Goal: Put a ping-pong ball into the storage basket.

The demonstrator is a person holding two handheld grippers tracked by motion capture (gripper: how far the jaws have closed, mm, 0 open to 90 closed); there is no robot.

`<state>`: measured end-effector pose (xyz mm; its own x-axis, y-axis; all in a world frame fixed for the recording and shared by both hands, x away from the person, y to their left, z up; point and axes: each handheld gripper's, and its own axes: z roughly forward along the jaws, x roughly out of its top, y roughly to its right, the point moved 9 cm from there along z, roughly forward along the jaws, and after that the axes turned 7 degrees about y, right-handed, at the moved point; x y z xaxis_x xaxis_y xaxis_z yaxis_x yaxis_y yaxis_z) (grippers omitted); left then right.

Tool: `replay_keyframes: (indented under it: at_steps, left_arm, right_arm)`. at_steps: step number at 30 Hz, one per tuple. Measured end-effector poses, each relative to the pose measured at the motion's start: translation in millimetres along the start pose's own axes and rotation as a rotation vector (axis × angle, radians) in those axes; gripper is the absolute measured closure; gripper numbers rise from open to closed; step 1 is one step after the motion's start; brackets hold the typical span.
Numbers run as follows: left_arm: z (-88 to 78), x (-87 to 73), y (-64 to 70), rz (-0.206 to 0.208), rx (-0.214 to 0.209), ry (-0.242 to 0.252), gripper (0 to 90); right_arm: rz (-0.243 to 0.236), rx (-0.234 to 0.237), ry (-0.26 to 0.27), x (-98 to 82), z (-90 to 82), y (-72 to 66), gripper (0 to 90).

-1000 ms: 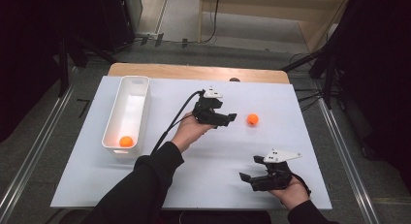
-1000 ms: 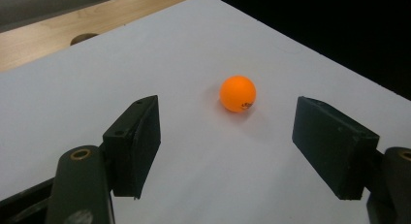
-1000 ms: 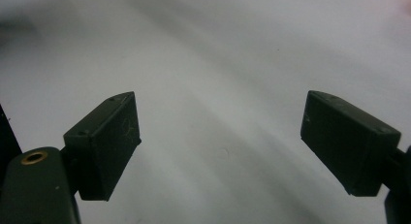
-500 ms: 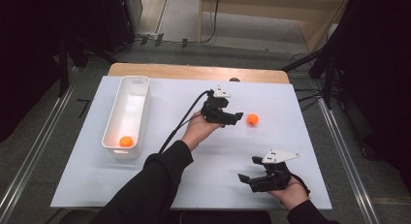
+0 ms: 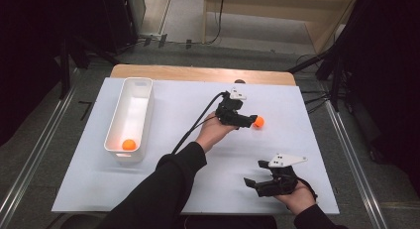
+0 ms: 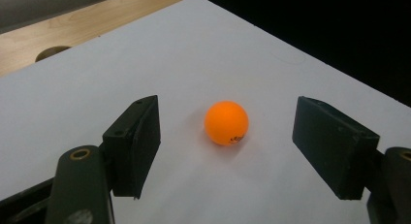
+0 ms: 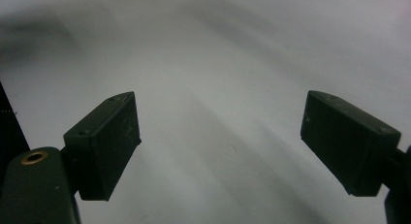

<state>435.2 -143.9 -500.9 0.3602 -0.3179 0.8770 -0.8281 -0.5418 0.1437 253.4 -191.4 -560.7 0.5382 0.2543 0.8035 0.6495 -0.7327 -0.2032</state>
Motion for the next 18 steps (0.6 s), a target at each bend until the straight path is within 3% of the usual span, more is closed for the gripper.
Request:
replay_keyframes:
  at_steps: [11, 14, 16, 18]
  left_arm:
    - [15.2, 3.9, 0.7, 0.002, 0.000, -0.011, 23.4]
    - [18.8, 5.5, -0.2, 0.001, -0.010, -0.011, 0.0]
    - [20.9, 5.3, -1.2, -0.025, -0.019, -0.011, 0.0]
    - [23.1, 3.7, -3.8, -0.021, -0.004, -0.025, 0.0]
  right_arm:
    - [0.001, 0.003, -0.001, -0.3, -1.1, 0.3, 12.5]
    - [-0.003, 0.003, -0.002, -0.7, -1.3, 0.5, 12.5]
    - [0.003, 0.003, -0.002, -0.7, -1.7, 0.4, 12.6]
    - [-0.001, -0.001, 0.001, -0.5, -2.0, 1.3, 12.5]
